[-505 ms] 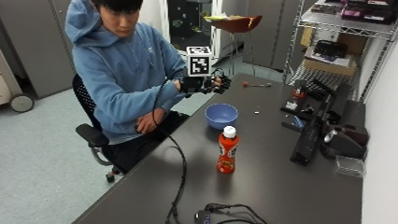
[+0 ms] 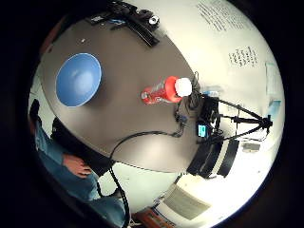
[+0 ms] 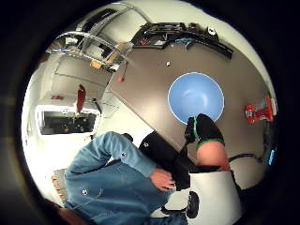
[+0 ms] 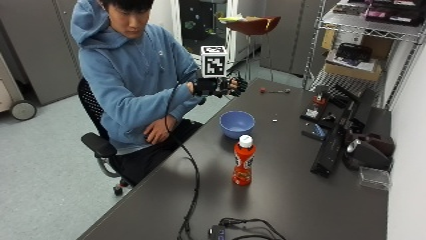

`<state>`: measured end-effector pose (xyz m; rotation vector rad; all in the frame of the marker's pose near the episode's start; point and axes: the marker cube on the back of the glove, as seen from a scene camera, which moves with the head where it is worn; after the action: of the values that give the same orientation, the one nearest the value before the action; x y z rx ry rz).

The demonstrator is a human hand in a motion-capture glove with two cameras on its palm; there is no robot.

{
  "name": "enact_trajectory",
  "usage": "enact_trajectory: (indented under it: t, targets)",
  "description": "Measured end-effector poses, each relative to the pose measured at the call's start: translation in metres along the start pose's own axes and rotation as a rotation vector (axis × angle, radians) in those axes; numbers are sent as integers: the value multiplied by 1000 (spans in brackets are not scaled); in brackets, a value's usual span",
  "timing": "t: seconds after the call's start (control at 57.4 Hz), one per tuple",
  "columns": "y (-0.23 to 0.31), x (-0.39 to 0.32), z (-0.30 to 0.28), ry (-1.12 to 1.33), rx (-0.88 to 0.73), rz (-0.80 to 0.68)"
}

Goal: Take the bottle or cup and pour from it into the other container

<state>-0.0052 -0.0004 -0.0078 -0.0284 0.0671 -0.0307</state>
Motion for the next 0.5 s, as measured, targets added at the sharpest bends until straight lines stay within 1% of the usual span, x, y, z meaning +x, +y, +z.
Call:
enact_trajectory:
  t: [0.174, 0.261, 0.366, 0.418, 0.47, 0.505]
  targets:
    - [7, 9, -6, 9, 40, 6]
    - [12, 17, -8, 48, 53, 51]
    - [22, 32, -17, 12, 91, 81]
    - [26, 39, -17, 45, 108, 93]
    - [33, 54, -16, 145, 114, 88]
    - [36, 61, -17, 152, 122, 106]
